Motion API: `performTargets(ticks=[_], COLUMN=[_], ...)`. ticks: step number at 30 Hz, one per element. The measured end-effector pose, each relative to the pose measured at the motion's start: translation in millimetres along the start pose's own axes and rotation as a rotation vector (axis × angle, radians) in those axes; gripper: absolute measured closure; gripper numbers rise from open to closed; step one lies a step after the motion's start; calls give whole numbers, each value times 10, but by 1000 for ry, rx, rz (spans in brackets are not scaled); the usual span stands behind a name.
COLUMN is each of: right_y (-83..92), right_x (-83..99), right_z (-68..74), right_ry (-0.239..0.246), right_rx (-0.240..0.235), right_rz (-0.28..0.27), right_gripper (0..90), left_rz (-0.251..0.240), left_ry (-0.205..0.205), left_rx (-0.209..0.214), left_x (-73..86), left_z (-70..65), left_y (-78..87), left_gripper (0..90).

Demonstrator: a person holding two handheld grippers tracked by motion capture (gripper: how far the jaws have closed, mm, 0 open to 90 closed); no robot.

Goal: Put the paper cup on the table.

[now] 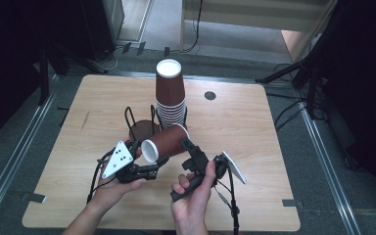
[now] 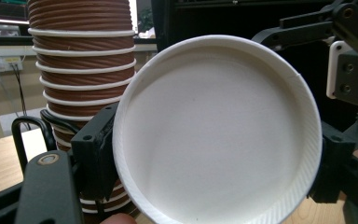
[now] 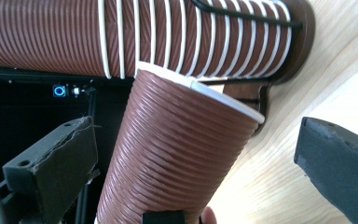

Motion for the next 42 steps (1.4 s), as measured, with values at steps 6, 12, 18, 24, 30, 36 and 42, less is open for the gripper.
performTargets(ticks=[6, 12, 18, 24, 30, 36, 42], right_y=[-51, -94, -134, -165, -180, -213, -229], right_x=[25, 41, 15, 2, 0, 26, 14], right_z=[-12, -3, -21, -28, -27, -51, -56], right_ry=[-48, -82, -119, -140, -156, -166, -179], right_rx=[-7, -17, -11, -23, -35, -33, -51], right_rz=[23, 39, 51, 64, 80, 102, 111], right_gripper=[0, 0, 0, 0, 0, 0, 0], left_rz=[-12, -22, -26, -32, -36, -45, -45], left_ry=[-10, -19, -29, -32, -34, -50, -52], left_rx=[13, 22, 32, 40, 41, 52, 59], left_x=[-1, -2, -4, -3, -5, -12, -12], left_z=[-31, -60, -86, -114, -113, -141, -143], left_y=[-13, -23, -30, -43, -42, -45, -43], left_gripper=[218, 219, 219, 220, 219, 220, 219])
Point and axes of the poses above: each handheld gripper's, and its own axes: y roughly backward along the jaws, x roughly out of its underside, z roughly to its left, the point moved 4 cm from there along -y, roughly forward along the jaws, and after that the axes turned 14 degrees about -y, right-handed, at the moved point
